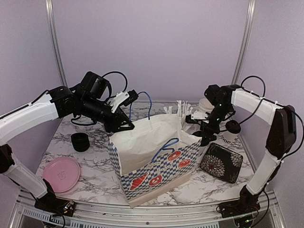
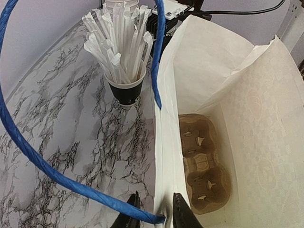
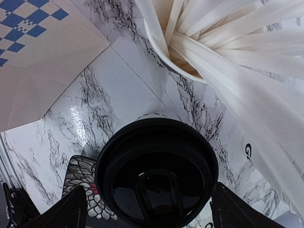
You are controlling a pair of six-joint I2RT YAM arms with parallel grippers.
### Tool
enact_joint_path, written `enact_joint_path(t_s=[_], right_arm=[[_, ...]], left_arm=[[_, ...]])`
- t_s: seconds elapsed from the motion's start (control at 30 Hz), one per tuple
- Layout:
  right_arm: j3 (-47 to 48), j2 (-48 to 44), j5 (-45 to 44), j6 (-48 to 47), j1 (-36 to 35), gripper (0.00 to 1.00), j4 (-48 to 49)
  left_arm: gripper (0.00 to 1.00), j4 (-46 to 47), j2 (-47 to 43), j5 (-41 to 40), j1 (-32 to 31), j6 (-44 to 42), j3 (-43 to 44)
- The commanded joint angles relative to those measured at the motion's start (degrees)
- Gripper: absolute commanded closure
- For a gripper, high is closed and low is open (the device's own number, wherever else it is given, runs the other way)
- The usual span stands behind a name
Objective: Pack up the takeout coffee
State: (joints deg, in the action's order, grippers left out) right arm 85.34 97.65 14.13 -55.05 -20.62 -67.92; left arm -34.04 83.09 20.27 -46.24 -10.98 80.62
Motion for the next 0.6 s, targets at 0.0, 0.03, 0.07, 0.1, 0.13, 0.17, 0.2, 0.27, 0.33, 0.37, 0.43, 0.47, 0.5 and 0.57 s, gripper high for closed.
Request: enact_joint_path(t_s=[0.0,0.03,0.07,0.1,0.13,0.17,0.2,0.27,0.33,0.37,0.43,0.47,0.5,0.57], right_arm=[[1.22,0.71,1.42,0.73,-0.49,0.12,0.55],[1.23,0.97,1.38,0.81,-0.47,0.12,0.51],[1.23,1.23,1.46,0.86,-0.47,0.13,0.47],[1.23,1.49,1.51,0.90,-0.47,0.13,0.43],[1.23,1.68,1.59,1.03,-0.49,0.14,0.30],[1.26,1.97,1.67,1.07,-0.47,0.15,0.23],[1.31,2.20,1.81,1.12,-0.47,0.16,0.05],[1.32,2.51,1.86,1.32,-0.47,0.18,-0.22],[1.42,2.63,1.95,1.43,-0.49,0.20,-0.45],[1.41,2.64,1.95,1.55,-0.47,0.21,-0.46],[1.13,2.35,1.60,1.98,-0.55,0.22,-0.34],[0.74,2.12,1.26,2.12,-0.75,0.21,-0.15],[0.21,1.78,1.05,2.11,-0.90,0.21,0.07],[-0.97,1.07,0.32,2.26,-1.48,0.20,0.81]], left_arm=[[0.74,-2.05,0.65,-0.33,0.11,-0.47,0.59],[0.74,-2.02,0.70,-0.26,0.15,-0.39,0.59],[0.73,-2.06,0.75,-0.29,0.11,-0.36,0.54],[0.73,-2.02,0.76,-0.30,0.16,-0.36,0.51],[0.73,-2.04,0.79,-0.26,0.10,-0.35,0.50],[0.72,-2.01,0.82,-0.26,0.14,-0.35,0.50],[0.72,-2.05,0.80,-0.25,0.10,-0.35,0.47],[0.72,-2.01,0.71,-0.27,0.12,-0.37,0.38],[0.72,-2.02,0.69,-0.24,0.15,-0.35,0.33],[0.71,-2.01,0.67,-0.34,0.11,-0.40,0.33],[0.71,-2.07,0.73,-0.30,0.11,-0.42,0.33],[0.70,-2.06,0.74,-0.31,0.15,-0.44,0.33],[0.69,-2.07,0.76,-0.27,0.20,-0.44,0.39],[0.68,-2.01,0.83,-0.30,0.12,-0.39,0.33]])
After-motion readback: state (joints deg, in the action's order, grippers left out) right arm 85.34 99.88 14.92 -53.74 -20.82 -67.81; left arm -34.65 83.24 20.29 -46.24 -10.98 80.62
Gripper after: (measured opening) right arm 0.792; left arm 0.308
